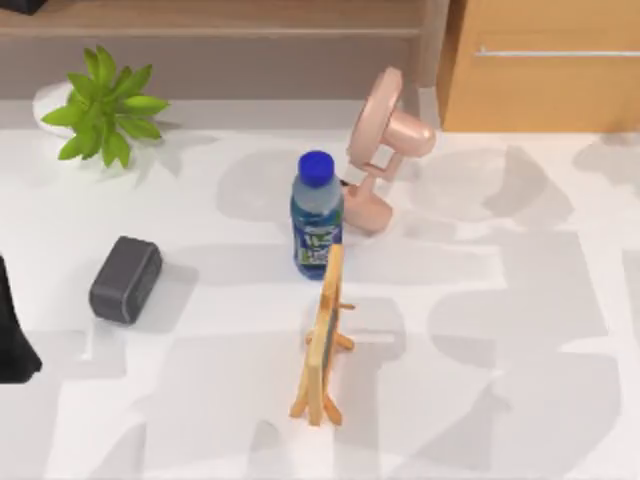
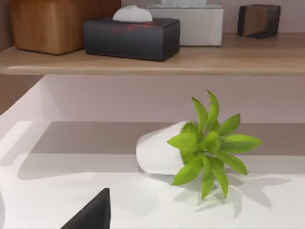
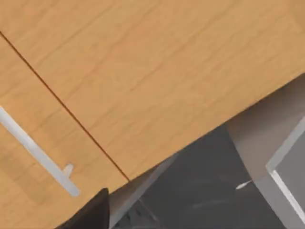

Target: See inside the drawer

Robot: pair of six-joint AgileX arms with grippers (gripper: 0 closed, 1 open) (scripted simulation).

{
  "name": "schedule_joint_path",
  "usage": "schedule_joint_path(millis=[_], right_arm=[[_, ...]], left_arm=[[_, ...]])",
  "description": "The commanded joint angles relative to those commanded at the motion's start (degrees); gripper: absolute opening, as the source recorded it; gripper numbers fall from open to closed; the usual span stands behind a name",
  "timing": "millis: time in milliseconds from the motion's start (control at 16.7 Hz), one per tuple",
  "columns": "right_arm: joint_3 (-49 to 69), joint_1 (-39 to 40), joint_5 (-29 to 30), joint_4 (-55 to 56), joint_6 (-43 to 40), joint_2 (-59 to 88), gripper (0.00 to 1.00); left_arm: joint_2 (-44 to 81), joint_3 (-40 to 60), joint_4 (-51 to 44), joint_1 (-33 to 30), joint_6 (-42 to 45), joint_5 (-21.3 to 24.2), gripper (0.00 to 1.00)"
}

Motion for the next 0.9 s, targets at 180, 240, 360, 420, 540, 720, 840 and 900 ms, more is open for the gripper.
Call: schedule_joint_path(millis=[180, 240, 360, 420, 540, 720, 840, 900], right_arm=[[3.01, 7.01, 7.26, 4.55, -14.70, 7.17, 1.00], [3.76, 9.08, 9.54, 5.75, -19.22, 9.34, 1.00], [5.09, 12.77, 13.67, 7.88, -26.68, 13.31, 1.00], [5.65, 14.34, 15.44, 8.78, -29.60, 14.98, 1.00], [6.33, 16.73, 18.11, 9.91, -33.81, 17.00, 1.00], [6.64, 18.10, 19.66, 10.38, -36.10, 17.41, 1.00], [6.64, 18.10, 19.66, 10.38, -36.10, 17.41, 1.00], [6.64, 18.10, 19.66, 10.38, -36.10, 17.41, 1.00]], left_arm=[[0.00, 0.00, 0.00, 0.00, 0.00, 0.00, 1.00], [0.00, 0.00, 0.00, 0.00, 0.00, 0.00, 1.00], [0.00, 0.00, 0.00, 0.00, 0.00, 0.00, 1.00], [0.00, 0.00, 0.00, 0.00, 0.00, 0.00, 1.00], [0.00, 0.00, 0.00, 0.00, 0.00, 0.00, 1.00], [0.00, 0.00, 0.00, 0.00, 0.00, 0.00, 1.00], [0.00, 0.00, 0.00, 0.00, 0.00, 0.00, 1.00], [0.00, 0.00, 0.00, 0.00, 0.00, 0.00, 1.00]])
